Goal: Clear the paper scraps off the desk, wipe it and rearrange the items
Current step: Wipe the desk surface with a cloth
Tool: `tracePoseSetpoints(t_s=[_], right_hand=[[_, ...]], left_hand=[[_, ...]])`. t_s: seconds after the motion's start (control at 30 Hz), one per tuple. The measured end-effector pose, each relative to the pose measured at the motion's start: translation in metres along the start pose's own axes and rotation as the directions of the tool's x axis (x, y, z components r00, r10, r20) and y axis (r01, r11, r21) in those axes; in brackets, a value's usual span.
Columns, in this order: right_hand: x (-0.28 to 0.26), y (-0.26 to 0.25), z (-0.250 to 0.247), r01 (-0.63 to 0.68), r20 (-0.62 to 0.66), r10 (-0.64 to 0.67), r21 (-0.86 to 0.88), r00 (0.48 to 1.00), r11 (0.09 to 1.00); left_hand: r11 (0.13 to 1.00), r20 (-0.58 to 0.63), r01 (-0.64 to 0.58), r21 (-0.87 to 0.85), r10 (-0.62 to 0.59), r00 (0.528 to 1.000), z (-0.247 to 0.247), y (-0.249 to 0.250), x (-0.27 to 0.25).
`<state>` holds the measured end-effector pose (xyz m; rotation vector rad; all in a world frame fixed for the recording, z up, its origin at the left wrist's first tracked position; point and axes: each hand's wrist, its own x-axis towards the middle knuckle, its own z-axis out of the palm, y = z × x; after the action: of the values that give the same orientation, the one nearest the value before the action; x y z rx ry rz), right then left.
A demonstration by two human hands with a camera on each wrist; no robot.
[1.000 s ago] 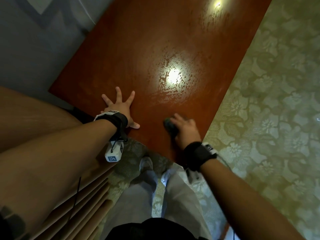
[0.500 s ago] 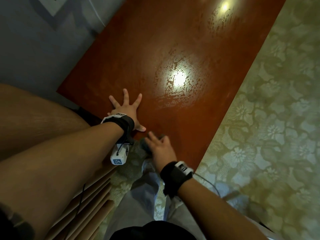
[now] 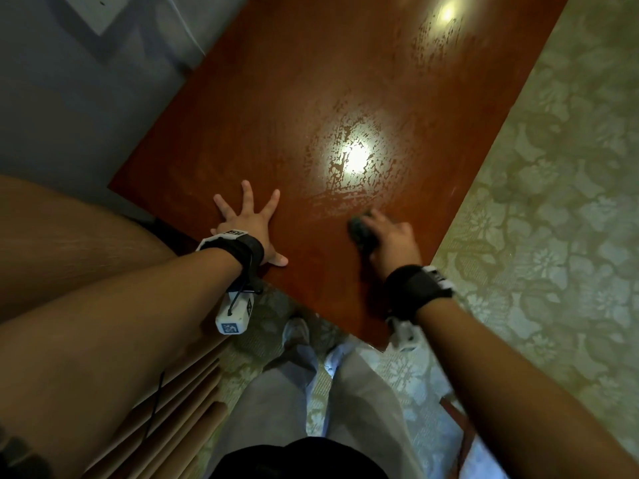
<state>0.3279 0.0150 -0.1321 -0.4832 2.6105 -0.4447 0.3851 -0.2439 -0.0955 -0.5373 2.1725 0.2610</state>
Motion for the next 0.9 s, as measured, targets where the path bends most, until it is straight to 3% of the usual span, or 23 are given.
tracePoseSetpoints(t_s=[0.13, 0.3, 0.43, 0.53, 0.6, 0.8, 0.9], right_hand=[[0.029, 0.034, -0.040, -0.125, -0.059, 0.124, -0.021, 0.991, 0.992], [0.026, 0.004, -0.032, -0.169, -0.035, 0.167, -0.055, 0.985, 0.984], [0.000, -0.052, 0.001, -0.034, 0.097, 0.039, -0.055, 0.995, 0.998], [-0.033, -0.095, 0.030, 0.126, 0.260, -0.111, -0.044, 0.959, 0.991], [-0.051, -0.109, 0.043, 0.158, 0.291, -0.144, -0.026, 0.946, 0.987], [-0.032, -0.082, 0.034, 0.247, 0.347, -0.204, -0.087, 0.916, 0.965], [-0.014, -0.045, 0.014, 0.115, 0.199, -0.095, -0.089, 0.975, 0.989]], left_hand=[[1.000, 0.013, 0.003, -0.008, -0.002, 1.000, -0.001, 0.000, 0.001], [1.000, 0.014, -0.006, -0.012, 0.006, 1.000, -0.001, 0.000, 0.001], [1.000, 0.008, -0.017, -0.007, 0.017, 1.000, -0.001, -0.001, 0.000], [1.000, 0.007, -0.019, -0.004, 0.019, 1.000, -0.001, -0.002, 0.001], [1.000, 0.005, -0.015, 0.001, 0.015, 1.000, 0.000, -0.001, 0.002], [1.000, 0.005, -0.012, 0.009, 0.012, 1.000, 0.000, -0.001, 0.001], [1.000, 0.008, -0.020, 0.004, 0.020, 1.000, -0.001, -0.001, 0.000]])
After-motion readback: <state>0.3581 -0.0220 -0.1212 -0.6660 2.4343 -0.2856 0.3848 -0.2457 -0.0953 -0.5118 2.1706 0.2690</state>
